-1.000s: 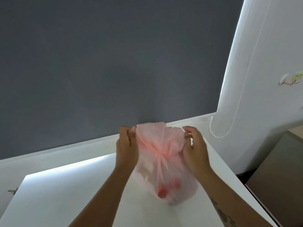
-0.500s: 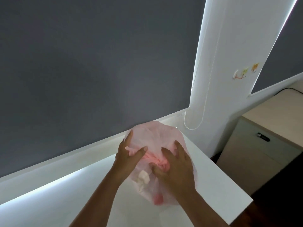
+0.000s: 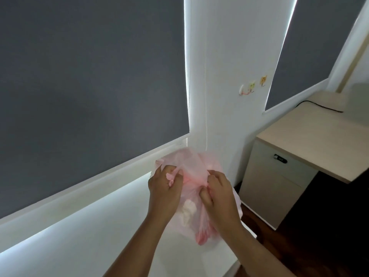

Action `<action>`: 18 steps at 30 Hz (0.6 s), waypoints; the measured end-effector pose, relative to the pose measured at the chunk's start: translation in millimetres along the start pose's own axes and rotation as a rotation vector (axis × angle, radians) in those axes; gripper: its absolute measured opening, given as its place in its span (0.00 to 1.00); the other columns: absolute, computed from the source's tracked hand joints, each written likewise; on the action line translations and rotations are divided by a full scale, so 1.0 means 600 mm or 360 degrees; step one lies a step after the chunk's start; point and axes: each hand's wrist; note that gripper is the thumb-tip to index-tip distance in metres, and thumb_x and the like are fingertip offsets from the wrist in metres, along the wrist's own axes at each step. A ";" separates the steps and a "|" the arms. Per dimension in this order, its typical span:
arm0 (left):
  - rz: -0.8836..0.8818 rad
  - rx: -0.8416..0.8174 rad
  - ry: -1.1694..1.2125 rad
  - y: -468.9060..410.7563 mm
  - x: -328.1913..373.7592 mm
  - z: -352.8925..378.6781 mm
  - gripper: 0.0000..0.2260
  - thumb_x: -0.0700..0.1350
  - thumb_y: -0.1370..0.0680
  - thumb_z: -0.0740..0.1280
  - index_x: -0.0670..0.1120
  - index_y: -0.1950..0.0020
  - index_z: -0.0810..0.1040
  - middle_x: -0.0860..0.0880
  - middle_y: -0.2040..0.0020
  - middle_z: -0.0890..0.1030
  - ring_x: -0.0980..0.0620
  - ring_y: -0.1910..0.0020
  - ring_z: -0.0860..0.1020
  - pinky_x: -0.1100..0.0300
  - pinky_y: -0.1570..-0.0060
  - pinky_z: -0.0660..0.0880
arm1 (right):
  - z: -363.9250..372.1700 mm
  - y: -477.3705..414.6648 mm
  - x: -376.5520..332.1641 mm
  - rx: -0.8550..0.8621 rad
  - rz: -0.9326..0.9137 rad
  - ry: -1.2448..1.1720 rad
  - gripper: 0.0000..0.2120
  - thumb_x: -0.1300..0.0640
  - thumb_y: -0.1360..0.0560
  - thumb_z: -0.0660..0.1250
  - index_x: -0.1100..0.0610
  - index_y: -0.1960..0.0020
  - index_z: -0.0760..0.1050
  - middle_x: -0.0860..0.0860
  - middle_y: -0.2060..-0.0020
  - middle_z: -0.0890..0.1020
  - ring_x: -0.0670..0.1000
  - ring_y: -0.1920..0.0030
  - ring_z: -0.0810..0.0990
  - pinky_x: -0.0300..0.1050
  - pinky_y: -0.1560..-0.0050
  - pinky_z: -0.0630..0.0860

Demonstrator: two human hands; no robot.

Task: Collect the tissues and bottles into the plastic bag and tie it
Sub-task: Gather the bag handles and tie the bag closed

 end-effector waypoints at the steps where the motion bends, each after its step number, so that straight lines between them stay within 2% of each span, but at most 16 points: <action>1: 0.0024 0.0000 0.0015 -0.003 0.013 0.034 0.04 0.53 0.25 0.63 0.58 0.60 0.75 0.42 0.42 0.78 0.50 0.49 0.78 0.60 0.55 0.74 | -0.020 -0.011 0.027 0.0016 -0.0006 0.0008 0.13 0.54 0.26 0.58 0.57 0.49 0.77 0.51 0.45 0.78 0.50 0.48 0.76 0.45 0.46 0.74; 4: 0.0033 0.0025 0.0022 -0.011 0.064 0.146 0.06 0.54 0.24 0.64 0.57 0.61 0.75 0.45 0.48 0.81 0.46 0.48 0.79 0.59 0.56 0.74 | -0.087 -0.044 0.118 0.0031 0.0038 0.0010 0.12 0.56 0.26 0.59 0.59 0.48 0.77 0.52 0.44 0.79 0.49 0.45 0.75 0.38 0.43 0.68; 7: 0.0067 0.0088 0.0017 -0.013 0.115 0.263 0.08 0.57 0.25 0.63 0.56 0.61 0.74 0.53 0.60 0.79 0.52 0.59 0.79 0.55 0.59 0.76 | -0.159 -0.080 0.221 -0.0030 0.0018 -0.0013 0.11 0.56 0.25 0.59 0.59 0.48 0.76 0.52 0.44 0.78 0.45 0.45 0.72 0.34 0.43 0.65; 10: 0.0023 0.0076 0.0061 -0.012 0.143 0.373 0.08 0.55 0.25 0.64 0.53 0.61 0.75 0.53 0.63 0.79 0.53 0.62 0.78 0.51 0.58 0.77 | -0.211 -0.101 0.318 -0.0090 0.0093 -0.0032 0.15 0.54 0.24 0.58 0.59 0.43 0.76 0.51 0.42 0.78 0.49 0.41 0.74 0.42 0.38 0.69; 12: -0.0054 0.0019 0.0121 -0.006 0.138 0.441 0.07 0.55 0.25 0.65 0.53 0.59 0.75 0.53 0.62 0.79 0.54 0.59 0.79 0.52 0.56 0.77 | -0.224 -0.101 0.384 -0.0118 0.0205 -0.0090 0.21 0.49 0.23 0.56 0.59 0.37 0.75 0.52 0.39 0.79 0.50 0.38 0.75 0.47 0.35 0.71; 14: -0.0177 -0.0027 0.0119 0.008 0.113 0.502 0.09 0.61 0.27 0.65 0.57 0.56 0.73 0.55 0.58 0.80 0.55 0.55 0.79 0.55 0.53 0.76 | -0.228 -0.090 0.446 -0.0169 0.0336 -0.0137 0.24 0.43 0.22 0.54 0.56 0.34 0.74 0.50 0.38 0.79 0.48 0.37 0.76 0.46 0.33 0.70; 15: -0.0242 -0.0048 0.0097 0.019 0.094 0.530 0.11 0.64 0.28 0.64 0.59 0.54 0.71 0.55 0.55 0.80 0.54 0.53 0.79 0.55 0.51 0.76 | -0.226 -0.080 0.473 -0.0223 0.0362 -0.0132 0.25 0.42 0.22 0.54 0.55 0.33 0.73 0.50 0.37 0.78 0.48 0.37 0.75 0.42 0.32 0.69; 18: -0.0454 -0.0164 -0.0009 0.057 0.019 0.601 0.20 0.70 0.31 0.62 0.59 0.47 0.70 0.55 0.50 0.79 0.54 0.51 0.79 0.55 0.48 0.76 | -0.208 -0.040 0.546 -0.0404 0.0456 -0.0149 0.25 0.47 0.23 0.54 0.60 0.32 0.72 0.55 0.35 0.76 0.51 0.35 0.73 0.30 0.36 0.62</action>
Point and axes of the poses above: each hand's wrist, its own y-axis away from the middle knuckle, its own z-axis out of the palm, x = y × z
